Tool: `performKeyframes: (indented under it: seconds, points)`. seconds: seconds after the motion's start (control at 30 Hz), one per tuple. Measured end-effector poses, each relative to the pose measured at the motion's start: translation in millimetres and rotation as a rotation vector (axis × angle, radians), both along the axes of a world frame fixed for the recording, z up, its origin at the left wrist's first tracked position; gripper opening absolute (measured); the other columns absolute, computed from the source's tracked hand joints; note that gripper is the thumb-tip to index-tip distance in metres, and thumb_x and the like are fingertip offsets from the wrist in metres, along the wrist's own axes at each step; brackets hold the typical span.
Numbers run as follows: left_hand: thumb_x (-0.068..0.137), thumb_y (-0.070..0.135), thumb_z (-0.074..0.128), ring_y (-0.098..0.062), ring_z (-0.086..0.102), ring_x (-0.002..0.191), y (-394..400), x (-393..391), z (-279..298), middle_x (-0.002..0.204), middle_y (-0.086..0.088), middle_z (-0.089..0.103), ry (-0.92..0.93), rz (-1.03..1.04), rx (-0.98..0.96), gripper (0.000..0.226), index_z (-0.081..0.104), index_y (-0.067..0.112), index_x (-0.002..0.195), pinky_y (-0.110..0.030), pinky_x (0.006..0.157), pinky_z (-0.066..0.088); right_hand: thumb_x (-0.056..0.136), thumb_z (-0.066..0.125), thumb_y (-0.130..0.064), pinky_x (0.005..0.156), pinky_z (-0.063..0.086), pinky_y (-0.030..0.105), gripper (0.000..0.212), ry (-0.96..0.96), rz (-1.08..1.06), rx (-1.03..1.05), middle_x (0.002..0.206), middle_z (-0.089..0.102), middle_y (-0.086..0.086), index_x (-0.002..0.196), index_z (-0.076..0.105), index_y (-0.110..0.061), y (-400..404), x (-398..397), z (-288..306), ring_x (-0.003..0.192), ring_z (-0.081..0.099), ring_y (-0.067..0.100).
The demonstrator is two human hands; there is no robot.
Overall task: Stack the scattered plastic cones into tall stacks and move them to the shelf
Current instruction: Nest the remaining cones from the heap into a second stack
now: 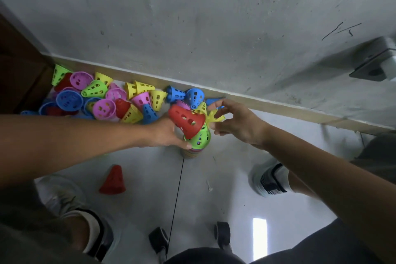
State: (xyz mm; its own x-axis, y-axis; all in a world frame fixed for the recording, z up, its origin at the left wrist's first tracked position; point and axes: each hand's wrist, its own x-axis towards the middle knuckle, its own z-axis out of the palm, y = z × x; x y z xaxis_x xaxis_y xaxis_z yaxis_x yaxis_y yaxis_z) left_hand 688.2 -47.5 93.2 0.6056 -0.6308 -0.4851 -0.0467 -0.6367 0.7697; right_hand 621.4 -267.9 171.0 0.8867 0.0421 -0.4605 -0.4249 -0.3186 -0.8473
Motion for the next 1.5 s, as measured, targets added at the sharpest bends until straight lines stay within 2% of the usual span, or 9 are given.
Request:
performKeyframes:
  seconds: [0.23, 0.4, 0.47, 0.6, 0.77, 0.9, 1.2, 1.37, 1.5]
  points:
    - [0.063, 0.055, 0.086, -0.003, 0.050, 0.074, 25.1, 10.5, -5.1, 0.133, 0.005, 0.056, -0.002, 0.012, 0.008, 0.093, 0.044, 0.031, 0.142, -0.026, 0.076, 0.045, 0.085, 0.077, -0.006, 0.066, 0.056, 0.020, 0.043, 0.025, 0.192, -0.158, 0.118, 0.056, 0.012, 0.122, 0.061, -0.023, 3.4, 7.2, -10.5, 0.070, 0.061, 0.014]
    - [0.076, 0.036, 0.087, 0.000, 0.054, 0.086, 13.9, 6.6, 7.7, 0.131, 0.010, 0.054, 0.045, 0.004, -0.088, 0.080, 0.041, 0.034, 0.142, -0.023, 0.082, 0.045, 0.082, 0.079, -0.004, 0.086, 0.059, 0.047, 0.047, 0.010, 0.233, -0.173, 0.119, 0.059, 0.011, 0.121, 0.062, -0.025, -1.3, 11.1, -11.3, 0.088, 0.066, 0.037]
    - [0.075, 0.033, 0.087, 0.002, 0.054, 0.088, 7.6, 7.5, 16.3, 0.123, 0.013, 0.056, 0.030, -0.009, -0.122, 0.077, 0.042, 0.036, 0.137, -0.020, 0.080, 0.044, 0.080, 0.081, -0.004, 0.090, 0.057, 0.049, 0.049, 0.019, 0.231, -0.130, 0.120, 0.060, 0.007, 0.121, 0.061, -0.024, -3.4, 12.8, -7.9, 0.090, 0.068, 0.036]
    - [0.073, 0.029, 0.090, 0.013, 0.055, 0.097, -0.7, 8.3, 26.0, 0.113, 0.023, 0.057, -0.035, -0.028, -0.168, 0.074, 0.046, 0.033, 0.133, -0.014, 0.081, 0.045, 0.077, 0.085, -0.012, 0.086, 0.056, 0.044, 0.049, 0.001, 0.212, -0.108, 0.120, 0.063, 0.004, 0.120, 0.063, -0.020, -9.8, 15.3, 0.7, 0.079, 0.065, 0.017]
    - [0.068, 0.040, 0.091, -0.005, 0.052, 0.121, 0.2, 6.4, 33.3, 0.132, 0.011, 0.050, -0.183, -0.096, -0.120, 0.086, 0.046, 0.026, 0.140, -0.029, 0.101, 0.051, 0.073, 0.088, -0.016, 0.085, 0.055, 0.037, 0.044, -0.020, 0.227, -0.118, 0.116, 0.067, 0.002, 0.113, 0.067, -0.018, -21.5, 14.5, 8.2, 0.083, 0.068, 0.022]
    - [0.068, 0.042, 0.090, -0.006, 0.050, 0.114, 3.0, 4.1, 38.9, 0.132, 0.011, 0.042, -0.225, -0.130, -0.082, 0.089, 0.043, 0.035, 0.143, -0.024, 0.093, 0.052, 0.073, 0.086, -0.003, 0.087, 0.059, 0.035, 0.048, 0.004, 0.398, -0.169, 0.113, 0.070, 0.004, 0.115, 0.067, -0.015, -30.3, 12.5, 5.2, 0.094, 0.070, 0.023]
    - [0.068, 0.047, 0.089, -0.005, 0.054, 0.102, 18.1, 15.0, 28.7, 0.127, 0.014, 0.046, -0.260, -0.215, 0.016, 0.082, 0.050, 0.036, 0.139, -0.014, 0.077, 0.045, 0.081, 0.081, -0.007, 0.087, 0.059, 0.036, 0.029, -0.117, 0.378, -0.387, 0.105, 0.072, -0.004, 0.104, 0.068, -0.022, -38.2, 17.9, -22.4, 0.090, 0.070, 0.012]
    - [0.075, 0.044, 0.086, -0.008, 0.057, 0.097, 42.6, 30.4, 15.4, 0.119, 0.014, 0.055, -0.270, -0.206, 0.108, 0.066, 0.056, 0.029, 0.132, -0.025, 0.079, 0.052, 0.084, 0.079, -0.011, 0.066, 0.043, 0.008, 0.027, -0.100, 0.281, -0.546, 0.109, 0.070, -0.001, 0.107, 0.069, -0.021, -46.4, 33.6, -53.1, 0.082, 0.063, 0.004]
    - [0.081, 0.038, 0.082, -0.003, 0.058, 0.089, 65.5, 53.5, -8.2, 0.119, 0.002, 0.062, -0.227, -0.214, 0.261, 0.054, 0.060, 0.021, 0.127, -0.015, 0.068, 0.044, 0.082, 0.081, -0.017, 0.076, 0.041, 0.022, 0.035, -0.053, 0.218, -0.622, 0.121, 0.066, -0.002, 0.115, 0.070, -0.023, -59.4, 48.9, -85.9, 0.098, 0.063, 0.017]
